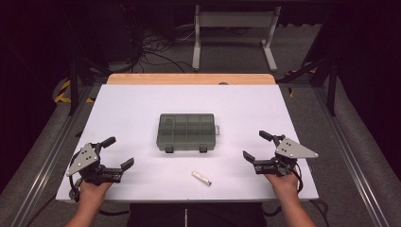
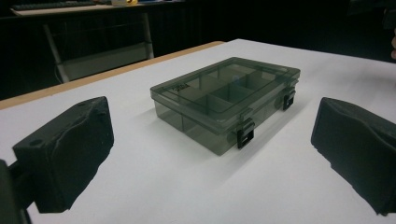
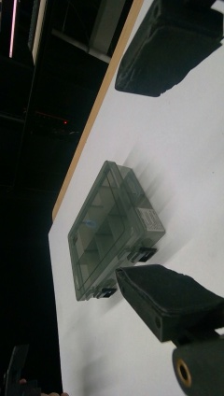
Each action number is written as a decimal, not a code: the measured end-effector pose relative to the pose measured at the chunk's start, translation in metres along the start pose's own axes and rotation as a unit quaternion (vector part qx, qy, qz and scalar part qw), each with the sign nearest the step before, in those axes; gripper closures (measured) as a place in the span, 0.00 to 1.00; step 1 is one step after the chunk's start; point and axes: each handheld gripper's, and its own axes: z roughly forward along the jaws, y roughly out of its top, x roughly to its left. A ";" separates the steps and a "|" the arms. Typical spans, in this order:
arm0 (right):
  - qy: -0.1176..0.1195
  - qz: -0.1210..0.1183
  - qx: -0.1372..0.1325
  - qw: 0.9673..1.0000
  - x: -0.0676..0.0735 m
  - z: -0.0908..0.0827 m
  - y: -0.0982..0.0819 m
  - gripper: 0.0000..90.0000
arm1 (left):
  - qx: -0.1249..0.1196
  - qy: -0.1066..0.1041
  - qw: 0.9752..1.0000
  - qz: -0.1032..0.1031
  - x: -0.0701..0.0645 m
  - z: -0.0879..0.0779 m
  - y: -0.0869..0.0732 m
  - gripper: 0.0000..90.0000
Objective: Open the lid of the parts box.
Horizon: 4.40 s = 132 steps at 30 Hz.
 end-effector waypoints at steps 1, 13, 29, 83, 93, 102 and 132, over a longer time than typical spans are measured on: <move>0.003 -0.001 0.001 1.000 0.001 0.001 0.001 0.11 | 0.000 -0.002 1.000 -0.003 0.000 0.001 0.001 0.00; 0.037 0.003 0.012 0.999 0.007 0.026 0.016 0.11 | 0.005 -0.015 1.000 -0.010 -0.003 0.026 0.017 0.00; 0.047 0.009 0.037 0.998 0.011 0.045 0.024 0.07 | 0.024 -0.037 0.999 -0.001 -0.004 0.048 0.029 0.01; 0.102 0.005 0.191 0.976 0.027 0.111 0.007 0.21 | 0.162 -0.087 0.983 0.020 0.011 0.089 0.011 0.15; 0.103 0.006 0.212 0.972 0.025 0.117 -0.001 0.25 | 0.186 -0.090 0.978 0.021 0.010 0.096 0.007 0.16; 0.091 0.012 0.198 0.976 0.019 0.116 0.000 0.44 | 0.204 -0.093 0.975 0.007 0.011 0.102 0.004 0.39; 0.093 0.020 0.226 0.969 0.017 0.124 -0.009 0.75 | 0.233 -0.097 0.967 0.009 0.014 0.108 -0.001 0.79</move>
